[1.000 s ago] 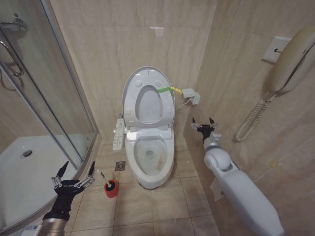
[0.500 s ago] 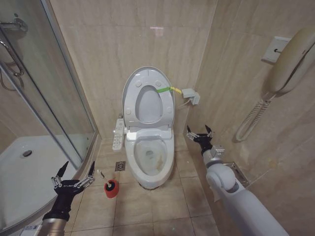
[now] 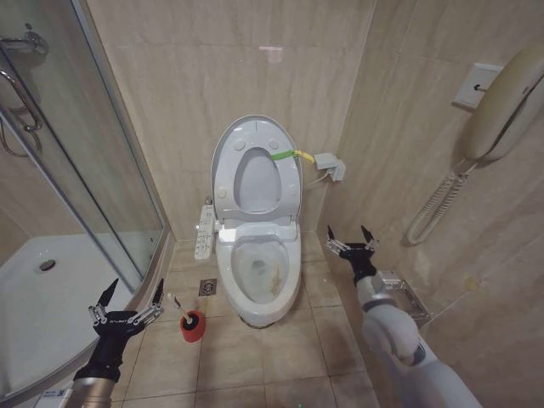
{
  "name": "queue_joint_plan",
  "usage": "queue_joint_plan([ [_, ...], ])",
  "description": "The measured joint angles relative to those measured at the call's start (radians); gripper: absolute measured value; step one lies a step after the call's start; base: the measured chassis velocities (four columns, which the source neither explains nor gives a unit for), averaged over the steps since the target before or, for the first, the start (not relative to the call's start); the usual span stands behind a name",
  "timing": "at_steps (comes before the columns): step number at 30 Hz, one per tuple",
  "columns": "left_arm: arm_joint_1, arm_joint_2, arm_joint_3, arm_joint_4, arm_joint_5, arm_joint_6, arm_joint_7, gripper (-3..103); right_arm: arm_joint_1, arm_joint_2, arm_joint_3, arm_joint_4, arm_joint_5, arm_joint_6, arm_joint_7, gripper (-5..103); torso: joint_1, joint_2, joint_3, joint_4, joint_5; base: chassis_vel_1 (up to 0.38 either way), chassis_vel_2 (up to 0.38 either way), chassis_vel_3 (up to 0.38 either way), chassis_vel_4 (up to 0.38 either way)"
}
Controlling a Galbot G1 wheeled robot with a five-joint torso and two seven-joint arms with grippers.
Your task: Open the toilet lid, clean the toilet bowl with a toilet brush, close the toilet lid, and flush.
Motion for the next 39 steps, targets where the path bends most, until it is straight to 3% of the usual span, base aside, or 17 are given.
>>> queue_joint_plan([
  [14, 0.000, 0.000, 0.000, 0.000, 0.000, 0.000, 0.000, 100, -0.174, 0.120, 0.078, 0.095, -0.129, 0.015, -0.052, 100, 0.000, 0.000, 0.000, 0.0000, 0.0000, 0.000, 0.000, 0.000, 0.000],
  [19, 0.000, 0.000, 0.000, 0.000, 0.000, 0.000, 0.000, 100, -0.200, 0.134, 0.103, 0.113, -0.182, 0.015, -0.067, 100, 0.000, 0.000, 0.000, 0.0001, 0.0000, 0.000, 0.000, 0.000, 0.000],
  [29, 0.000, 0.000, 0.000, 0.000, 0.000, 0.000, 0.000, 100, -0.252, 0.142, 0.082, 0.167, -0.189, 0.000, -0.156, 100, 0.000, 0.000, 0.000, 0.0001, 0.0000, 0.000, 0.000, 0.000, 0.000],
  [39, 0.000, 0.000, 0.000, 0.000, 0.000, 0.000, 0.000, 100, -0.262, 0.160, 0.074, 0.179, -0.184, 0.006, -0.164, 100, 0.000, 0.000, 0.000, 0.0001, 0.0000, 0.000, 0.000, 0.000, 0.000],
])
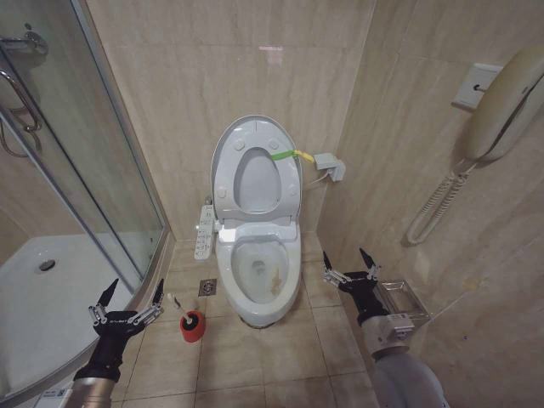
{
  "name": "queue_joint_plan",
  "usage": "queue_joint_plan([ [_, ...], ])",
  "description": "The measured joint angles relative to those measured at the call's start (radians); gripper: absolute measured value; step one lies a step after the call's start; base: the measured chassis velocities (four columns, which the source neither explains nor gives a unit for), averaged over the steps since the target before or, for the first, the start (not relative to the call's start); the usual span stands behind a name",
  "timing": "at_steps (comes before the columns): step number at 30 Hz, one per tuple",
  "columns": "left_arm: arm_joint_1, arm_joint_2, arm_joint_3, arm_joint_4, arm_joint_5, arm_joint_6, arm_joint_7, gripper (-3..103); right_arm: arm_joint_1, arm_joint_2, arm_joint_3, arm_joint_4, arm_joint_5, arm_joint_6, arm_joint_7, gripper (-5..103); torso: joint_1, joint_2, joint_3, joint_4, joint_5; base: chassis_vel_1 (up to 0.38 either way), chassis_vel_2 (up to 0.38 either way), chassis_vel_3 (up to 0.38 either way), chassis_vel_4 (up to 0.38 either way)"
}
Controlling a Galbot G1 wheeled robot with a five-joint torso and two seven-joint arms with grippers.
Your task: Open the toilet lid, clean the toilet bowl with a toilet brush, close the toilet lid, and flush.
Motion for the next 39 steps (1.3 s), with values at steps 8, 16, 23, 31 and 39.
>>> queue_joint_plan([
  [8, 0.000, 0.000, 0.000, 0.000, 0.000, 0.000, 0.000, 100, -0.019, 0.008, 0.002, 0.020, 0.003, 0.012, -0.004, 100, 0.000, 0.000, 0.000, 0.0000, 0.0000, 0.000, 0.000, 0.000, 0.000],
  [16, 0.000, 0.000, 0.000, 0.000, 0.000, 0.000, 0.000, 100, -0.032, 0.009, 0.008, 0.035, 0.002, 0.014, -0.004, 100, 0.000, 0.000, 0.000, 0.0000, 0.0000, 0.000, 0.000, 0.000, 0.000],
  [23, 0.000, 0.000, 0.000, 0.000, 0.000, 0.000, 0.000, 100, -0.033, 0.010, 0.009, 0.036, 0.001, 0.010, -0.003, 100, 0.000, 0.000, 0.000, 0.0000, 0.0001, 0.000, 0.000, 0.000, 0.000],
  [31, 0.000, 0.000, 0.000, 0.000, 0.000, 0.000, 0.000, 100, -0.033, 0.010, 0.009, 0.036, 0.000, 0.009, -0.003, 100, 0.000, 0.000, 0.000, 0.0000, 0.0000, 0.000, 0.000, 0.000, 0.000],
  [39, 0.000, 0.000, 0.000, 0.000, 0.000, 0.000, 0.000, 100, -0.033, 0.010, 0.009, 0.036, 0.000, 0.009, -0.003, 100, 0.000, 0.000, 0.000, 0.0000, 0.0001, 0.000, 0.000, 0.000, 0.000],
])
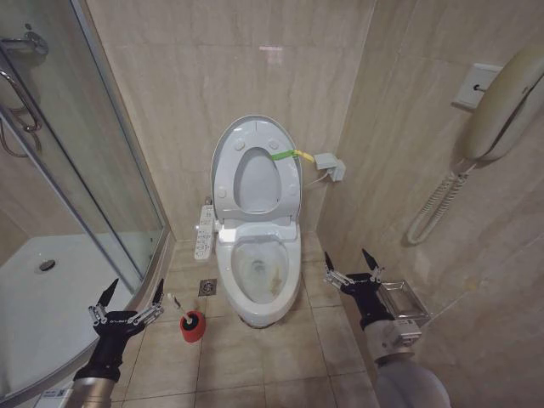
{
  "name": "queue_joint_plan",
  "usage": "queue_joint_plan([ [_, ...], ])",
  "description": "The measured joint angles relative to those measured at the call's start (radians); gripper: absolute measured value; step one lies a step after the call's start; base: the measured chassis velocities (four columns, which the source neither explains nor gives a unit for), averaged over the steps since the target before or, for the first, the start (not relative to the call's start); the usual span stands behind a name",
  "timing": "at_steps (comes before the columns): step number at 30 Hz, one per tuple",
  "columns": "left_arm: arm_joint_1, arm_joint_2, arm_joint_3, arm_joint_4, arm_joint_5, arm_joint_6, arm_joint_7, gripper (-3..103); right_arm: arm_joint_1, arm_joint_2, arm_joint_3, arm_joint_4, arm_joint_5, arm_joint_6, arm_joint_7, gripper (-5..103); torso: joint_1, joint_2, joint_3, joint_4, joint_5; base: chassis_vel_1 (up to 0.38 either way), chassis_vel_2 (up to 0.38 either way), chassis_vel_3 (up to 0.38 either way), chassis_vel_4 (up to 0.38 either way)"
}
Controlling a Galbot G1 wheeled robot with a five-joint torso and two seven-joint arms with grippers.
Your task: Open the toilet lid, clean the toilet bowl with a toilet brush, close the toilet lid, and flush.
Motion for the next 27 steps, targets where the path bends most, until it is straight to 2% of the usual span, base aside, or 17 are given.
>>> queue_joint_plan([
  [27, 0.000, 0.000, 0.000, 0.000, 0.000, 0.000, 0.000, 100, 0.001, 0.000, 0.000, -0.001, 0.000, 0.000, 0.001, 100, 0.000, 0.000, 0.000, 0.0000, 0.0000, 0.000, 0.000, 0.000, 0.000],
])
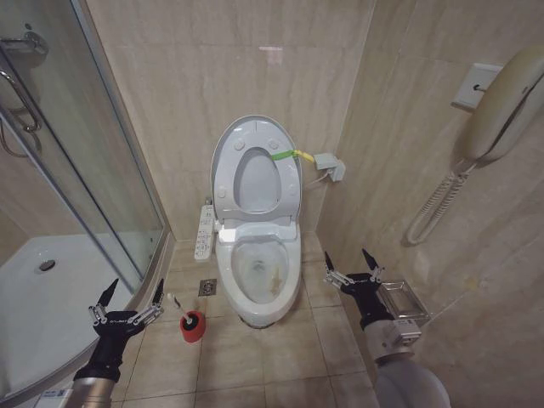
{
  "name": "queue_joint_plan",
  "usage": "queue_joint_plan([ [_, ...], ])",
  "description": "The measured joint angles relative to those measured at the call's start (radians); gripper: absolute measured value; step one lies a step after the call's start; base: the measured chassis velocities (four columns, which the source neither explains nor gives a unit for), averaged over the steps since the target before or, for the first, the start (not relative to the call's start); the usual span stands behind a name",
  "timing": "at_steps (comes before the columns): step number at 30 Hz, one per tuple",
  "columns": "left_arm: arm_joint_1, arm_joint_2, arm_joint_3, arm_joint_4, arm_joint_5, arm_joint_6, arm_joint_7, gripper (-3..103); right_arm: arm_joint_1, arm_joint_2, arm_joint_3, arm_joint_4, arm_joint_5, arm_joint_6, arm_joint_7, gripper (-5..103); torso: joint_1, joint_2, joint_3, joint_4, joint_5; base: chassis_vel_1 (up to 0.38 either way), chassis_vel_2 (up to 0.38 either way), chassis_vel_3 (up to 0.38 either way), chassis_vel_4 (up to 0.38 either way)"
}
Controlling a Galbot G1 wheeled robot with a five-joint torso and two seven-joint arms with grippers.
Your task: Open the toilet lid, clean the toilet bowl with a toilet brush, close the toilet lid, and flush.
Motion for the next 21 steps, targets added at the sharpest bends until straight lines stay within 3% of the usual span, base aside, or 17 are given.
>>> queue_joint_plan([
  [21, 0.000, 0.000, 0.000, 0.000, 0.000, 0.000, 0.000, 100, 0.000, 0.000, 0.000, -0.001, 0.000, 0.000, 0.000, 100, 0.000, 0.000, 0.000, 0.0000, 0.0000, 0.000, 0.000, 0.000, 0.000],
])
